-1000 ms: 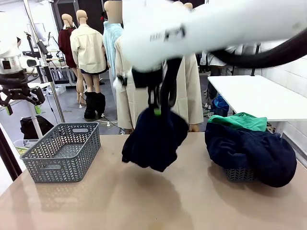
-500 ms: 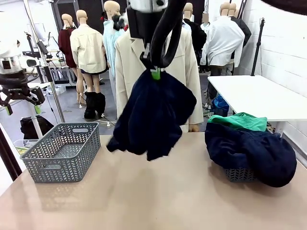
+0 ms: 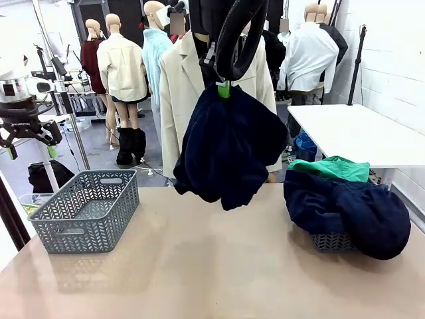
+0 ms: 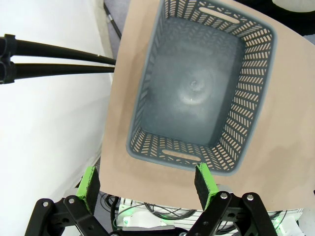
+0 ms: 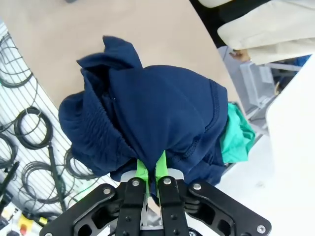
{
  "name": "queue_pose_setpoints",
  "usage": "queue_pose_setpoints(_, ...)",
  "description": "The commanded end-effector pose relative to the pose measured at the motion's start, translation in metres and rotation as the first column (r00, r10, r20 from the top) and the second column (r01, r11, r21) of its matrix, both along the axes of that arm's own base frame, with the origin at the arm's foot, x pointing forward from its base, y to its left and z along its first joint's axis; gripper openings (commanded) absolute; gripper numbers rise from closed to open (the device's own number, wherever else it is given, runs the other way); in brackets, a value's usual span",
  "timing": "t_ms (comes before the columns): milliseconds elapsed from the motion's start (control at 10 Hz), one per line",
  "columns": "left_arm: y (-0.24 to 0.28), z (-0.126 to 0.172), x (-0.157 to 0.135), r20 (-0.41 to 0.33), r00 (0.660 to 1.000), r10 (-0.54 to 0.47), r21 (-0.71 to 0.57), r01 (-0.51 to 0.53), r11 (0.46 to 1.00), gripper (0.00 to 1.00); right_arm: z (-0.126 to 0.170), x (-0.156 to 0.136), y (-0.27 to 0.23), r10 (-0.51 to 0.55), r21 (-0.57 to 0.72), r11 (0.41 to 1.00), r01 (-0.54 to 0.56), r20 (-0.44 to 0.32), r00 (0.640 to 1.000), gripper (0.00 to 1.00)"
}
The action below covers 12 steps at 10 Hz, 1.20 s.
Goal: Sort the tops and bottoms.
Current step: Sort the clothes according to human instructions.
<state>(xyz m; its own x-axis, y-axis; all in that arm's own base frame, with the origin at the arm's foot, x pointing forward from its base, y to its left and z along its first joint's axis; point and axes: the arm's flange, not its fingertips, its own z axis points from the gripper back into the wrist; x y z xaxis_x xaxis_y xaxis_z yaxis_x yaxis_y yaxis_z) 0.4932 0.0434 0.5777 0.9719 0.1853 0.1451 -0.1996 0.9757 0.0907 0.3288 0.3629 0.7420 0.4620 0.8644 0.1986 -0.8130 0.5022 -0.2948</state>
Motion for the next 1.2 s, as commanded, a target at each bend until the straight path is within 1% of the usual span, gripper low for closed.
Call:
queue_pose_setpoints(0,0.0022,0.003,0.001,-0.006,1.0,-0.003,0.014,0.003,1.0,1.0,0.0009,-0.0012,0.0042,0.012,-0.004,1.0,-0.012,0.009,1.0,0.0)
queue_pose_setpoints(1100,0.0022,0.003,0.001,-0.006,1.0,-0.003,0.014,0.003,1.0,1.0,0.0009,-0.0012,0.0042,0.012,-0.004,1.0,-0.012,0.009,1.0,0.0)
